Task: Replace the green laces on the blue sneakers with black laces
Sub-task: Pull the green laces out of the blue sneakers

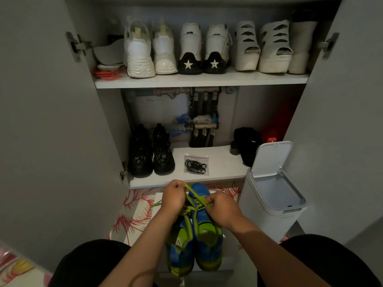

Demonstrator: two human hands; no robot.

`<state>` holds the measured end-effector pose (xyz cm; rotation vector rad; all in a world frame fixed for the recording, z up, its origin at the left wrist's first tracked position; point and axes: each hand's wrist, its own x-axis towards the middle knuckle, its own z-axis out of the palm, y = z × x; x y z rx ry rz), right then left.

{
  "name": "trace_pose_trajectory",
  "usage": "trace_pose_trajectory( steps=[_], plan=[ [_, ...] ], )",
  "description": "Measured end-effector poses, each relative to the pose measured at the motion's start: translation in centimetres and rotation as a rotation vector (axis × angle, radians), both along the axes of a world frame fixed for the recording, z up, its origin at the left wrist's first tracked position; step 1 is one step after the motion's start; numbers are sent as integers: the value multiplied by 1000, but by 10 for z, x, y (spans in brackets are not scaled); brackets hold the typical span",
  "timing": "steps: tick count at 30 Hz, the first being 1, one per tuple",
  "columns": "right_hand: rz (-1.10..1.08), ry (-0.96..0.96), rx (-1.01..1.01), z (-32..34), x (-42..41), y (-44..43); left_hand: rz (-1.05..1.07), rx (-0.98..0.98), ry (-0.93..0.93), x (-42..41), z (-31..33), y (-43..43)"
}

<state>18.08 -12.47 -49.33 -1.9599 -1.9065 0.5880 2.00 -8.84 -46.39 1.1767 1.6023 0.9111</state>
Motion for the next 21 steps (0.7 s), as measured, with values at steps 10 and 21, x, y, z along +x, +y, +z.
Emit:
trace_pose_trajectory(
  steps=[10,21],
  plan=[
    [13,140,69,10,-6,6,-517,537,646,4,-1,-3],
    [32,96,-55,10,1,3,-308,412,515,-2,4,-2]
  ],
)
